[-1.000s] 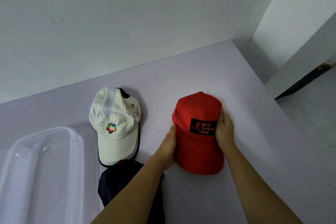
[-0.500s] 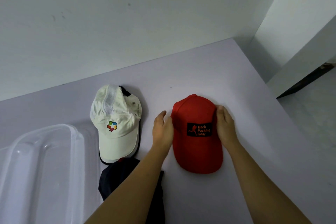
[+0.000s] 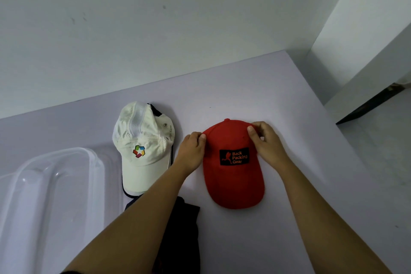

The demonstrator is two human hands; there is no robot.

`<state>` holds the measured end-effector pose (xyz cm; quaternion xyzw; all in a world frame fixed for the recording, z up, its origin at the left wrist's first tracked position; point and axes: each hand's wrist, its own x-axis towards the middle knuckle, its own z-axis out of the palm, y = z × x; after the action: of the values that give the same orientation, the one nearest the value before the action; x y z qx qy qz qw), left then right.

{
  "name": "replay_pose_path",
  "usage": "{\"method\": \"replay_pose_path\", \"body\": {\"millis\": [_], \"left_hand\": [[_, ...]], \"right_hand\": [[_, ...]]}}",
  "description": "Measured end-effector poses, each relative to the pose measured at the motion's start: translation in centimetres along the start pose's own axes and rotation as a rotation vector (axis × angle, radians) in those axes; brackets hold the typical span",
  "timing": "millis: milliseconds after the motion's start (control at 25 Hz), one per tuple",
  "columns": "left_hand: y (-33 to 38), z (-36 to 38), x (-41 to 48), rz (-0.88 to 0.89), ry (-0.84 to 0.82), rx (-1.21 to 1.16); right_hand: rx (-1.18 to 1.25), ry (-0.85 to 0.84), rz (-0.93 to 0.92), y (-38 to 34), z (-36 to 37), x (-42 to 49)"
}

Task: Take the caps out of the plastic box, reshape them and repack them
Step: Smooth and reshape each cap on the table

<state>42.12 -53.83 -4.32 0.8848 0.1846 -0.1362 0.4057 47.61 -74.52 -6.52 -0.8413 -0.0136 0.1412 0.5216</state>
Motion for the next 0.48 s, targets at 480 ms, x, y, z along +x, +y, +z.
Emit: {"method": "replay_pose_path", "body": {"millis": [480], "left_hand": [[-5.5, -11.1, -5.8, 0.222, 0.48, -0.025]], "right_hand": [[-0.297, -0.107, -0.521, -9.3, 7.7, -3.6]]}}
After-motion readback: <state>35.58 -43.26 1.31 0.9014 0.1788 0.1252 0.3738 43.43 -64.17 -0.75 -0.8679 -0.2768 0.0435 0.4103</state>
